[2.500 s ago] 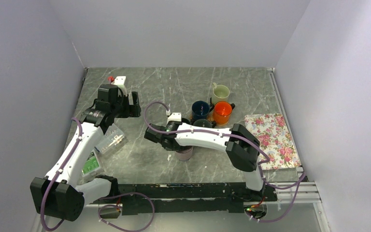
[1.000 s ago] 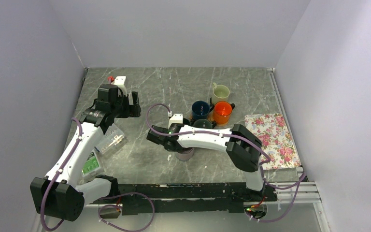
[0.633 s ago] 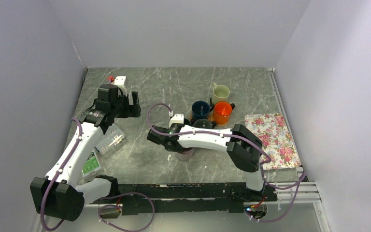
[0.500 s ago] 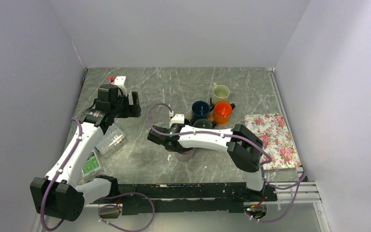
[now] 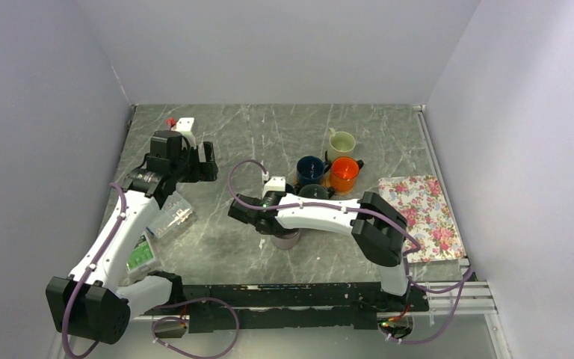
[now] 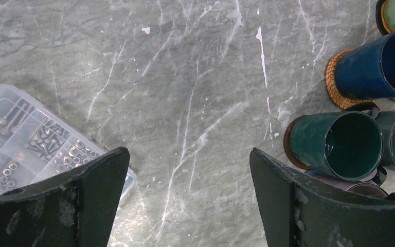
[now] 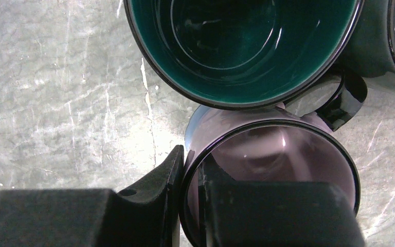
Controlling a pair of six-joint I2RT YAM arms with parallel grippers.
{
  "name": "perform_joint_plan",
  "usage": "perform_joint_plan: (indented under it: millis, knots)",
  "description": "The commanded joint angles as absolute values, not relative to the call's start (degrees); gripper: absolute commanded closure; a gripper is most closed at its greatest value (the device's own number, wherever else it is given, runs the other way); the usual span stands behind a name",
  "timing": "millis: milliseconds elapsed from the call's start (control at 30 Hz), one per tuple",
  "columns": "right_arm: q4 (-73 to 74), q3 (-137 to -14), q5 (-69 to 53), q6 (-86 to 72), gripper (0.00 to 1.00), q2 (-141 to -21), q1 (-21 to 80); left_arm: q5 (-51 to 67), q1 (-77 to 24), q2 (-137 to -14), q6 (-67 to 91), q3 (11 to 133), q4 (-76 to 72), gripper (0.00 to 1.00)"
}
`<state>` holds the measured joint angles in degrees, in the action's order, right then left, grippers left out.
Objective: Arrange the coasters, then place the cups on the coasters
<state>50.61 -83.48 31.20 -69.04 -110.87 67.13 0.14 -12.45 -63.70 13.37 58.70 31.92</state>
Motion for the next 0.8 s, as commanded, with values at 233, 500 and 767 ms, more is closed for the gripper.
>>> perform_joint_plan:
  millis: [233,500,767]
  knots:
    - [49.5,-83.2,30.7,-68.4,0.77,-107.7,66.2,0.6,-12.3,-62.2,13.9,58.5,29.9,0.07]
    - [48.7,-82.3,30.5,-67.6,0.58,-106.0,66.1,0.5,-12.3,-62.2,13.9,58.5,29.8,0.07]
    - [48.0,-80.6,30.2,-62.3,0.41,-100.5,66.3,0.3,-12.3,-61.8,13.8,58.3,29.6,0.07]
